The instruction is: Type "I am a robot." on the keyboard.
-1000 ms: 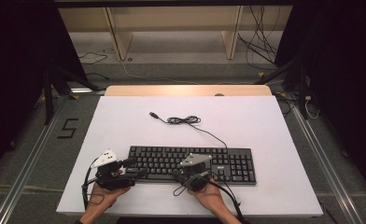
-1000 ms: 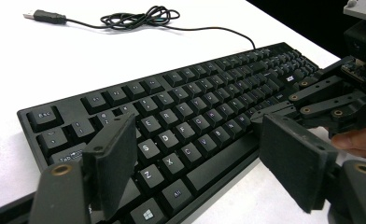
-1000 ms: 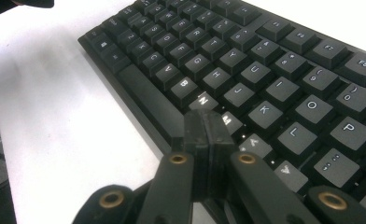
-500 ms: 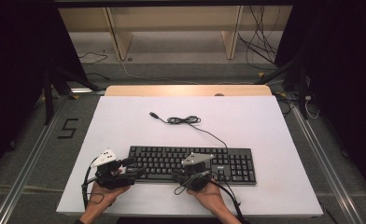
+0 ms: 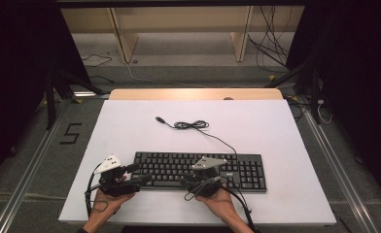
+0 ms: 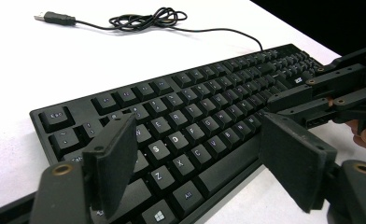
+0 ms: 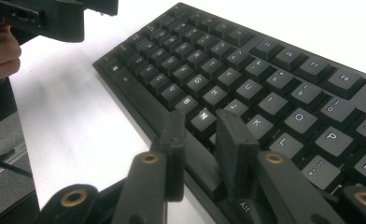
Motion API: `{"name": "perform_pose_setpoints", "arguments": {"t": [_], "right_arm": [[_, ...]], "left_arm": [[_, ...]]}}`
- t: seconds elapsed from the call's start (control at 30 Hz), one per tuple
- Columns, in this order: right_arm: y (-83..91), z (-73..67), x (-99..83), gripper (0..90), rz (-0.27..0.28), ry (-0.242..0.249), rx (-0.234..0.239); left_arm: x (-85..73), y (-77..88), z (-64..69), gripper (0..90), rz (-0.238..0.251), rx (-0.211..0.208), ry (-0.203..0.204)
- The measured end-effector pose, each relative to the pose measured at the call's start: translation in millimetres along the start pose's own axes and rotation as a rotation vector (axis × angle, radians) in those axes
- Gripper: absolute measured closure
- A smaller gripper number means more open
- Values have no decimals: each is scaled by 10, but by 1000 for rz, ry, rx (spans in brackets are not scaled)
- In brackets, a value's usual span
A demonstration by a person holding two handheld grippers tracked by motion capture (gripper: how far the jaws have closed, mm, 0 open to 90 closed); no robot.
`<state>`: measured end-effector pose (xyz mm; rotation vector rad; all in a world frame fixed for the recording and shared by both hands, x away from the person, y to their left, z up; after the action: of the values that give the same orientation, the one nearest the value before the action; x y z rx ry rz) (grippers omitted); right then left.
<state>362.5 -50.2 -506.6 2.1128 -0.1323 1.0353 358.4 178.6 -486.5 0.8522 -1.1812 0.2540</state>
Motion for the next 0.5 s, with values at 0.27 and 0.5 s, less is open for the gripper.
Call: {"name": "perform_pose_setpoints", "arguments": {"t": [0.27,0.5], "right_arm": [[10,-8,7,699,1,-4,8],[34,-13,14,638,7,-5,22]], "left_arm": [[0,0,-7,277,0,3,-1],[4,0,-13,277,3,6,3]]}}
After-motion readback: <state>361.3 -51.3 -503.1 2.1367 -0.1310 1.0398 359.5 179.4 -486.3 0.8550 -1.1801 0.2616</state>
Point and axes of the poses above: each handheld gripper's, and its own axes: y roughly backward along the jaws, x roughly out of its top, z roughly to its right, the point moved 5 cm from there along -y, roughly forward along the jaws, and after that the axes turned 11 degrees about -y, right-handed, at the moved point
